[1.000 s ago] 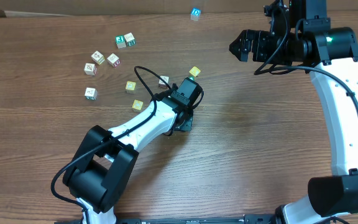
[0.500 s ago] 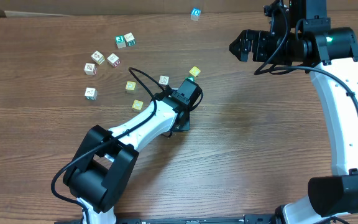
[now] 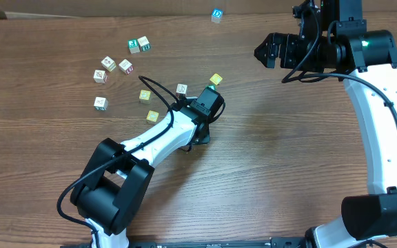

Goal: Form a tower
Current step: 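Raise the open left gripper straight up off the three-block stack, then swing the left arm back to the upper-left block cluster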

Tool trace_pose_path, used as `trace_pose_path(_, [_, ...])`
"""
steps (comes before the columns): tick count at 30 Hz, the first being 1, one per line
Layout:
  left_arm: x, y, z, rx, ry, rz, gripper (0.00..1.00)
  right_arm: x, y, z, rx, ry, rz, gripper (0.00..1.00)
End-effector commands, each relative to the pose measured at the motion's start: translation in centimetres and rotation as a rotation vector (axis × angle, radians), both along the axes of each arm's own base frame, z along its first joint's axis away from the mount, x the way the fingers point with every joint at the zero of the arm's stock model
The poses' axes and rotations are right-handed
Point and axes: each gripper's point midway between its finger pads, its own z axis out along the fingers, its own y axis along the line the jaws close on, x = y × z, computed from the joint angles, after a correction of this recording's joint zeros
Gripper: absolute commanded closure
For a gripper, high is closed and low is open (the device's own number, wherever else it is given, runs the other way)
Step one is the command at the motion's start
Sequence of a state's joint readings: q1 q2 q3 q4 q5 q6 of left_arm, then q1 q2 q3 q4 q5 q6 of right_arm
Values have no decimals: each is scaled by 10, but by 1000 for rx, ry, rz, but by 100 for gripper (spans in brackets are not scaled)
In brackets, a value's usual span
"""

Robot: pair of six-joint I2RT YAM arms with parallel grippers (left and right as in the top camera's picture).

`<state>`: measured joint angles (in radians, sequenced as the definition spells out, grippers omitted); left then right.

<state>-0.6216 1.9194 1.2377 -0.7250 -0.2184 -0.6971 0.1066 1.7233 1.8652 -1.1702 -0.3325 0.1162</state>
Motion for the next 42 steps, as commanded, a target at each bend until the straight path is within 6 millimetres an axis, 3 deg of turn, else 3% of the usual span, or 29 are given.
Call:
trace_pose_path(1, [8, -2, 3, 12, -17, -16, 44, 0, 2, 9, -3, -25, 3, 0])
trace_pose_path(6, [19, -9, 30, -6, -56, -48, 39, 0, 2, 9, -3, -25, 3, 0])
trace_pose_path(12, [41, -18, 85, -28, -121, -103, 33, 0, 2, 9, -3, -25, 3, 0])
trace_pose_path(16, [57, -9, 123, -35, -153, -79, 33, 0, 2, 9, -3, -25, 3, 0])
trace_pose_path(20, [74, 10, 149, -39, -186, -46, 33, 0, 2, 9, -3, -25, 3, 0])
trace_pose_path(24, [96, 47, 163, -34, -218, 26, 30, 0, 2, 9, -3, -25, 3, 0])
trace_pose_path(28, [107, 95, 159, -46, -193, 121, 32, 0, 2, 9, -3, -25, 3, 0])
trace_pose_path(30, [108, 112, 157, -68, -169, 130, 39, 0, 2, 9, -3, -25, 2, 0])
trace_pose_path(33, [107, 143, 154, -95, -136, 181, 71, 0, 2, 9, -3, -25, 3, 0])
trace_pose_path(34, [107, 156, 153, -96, -129, 212, 75, 0, 2, 9, -3, -25, 3, 0])
trace_pose_path(37, [106, 191, 152, -96, -124, 293, 76, 0, 2, 9, -3, -25, 3, 0])
trace_pose_path(42, [105, 230, 152, -129, -127, 374, 84, 0, 2, 9, -3, -25, 3, 0])
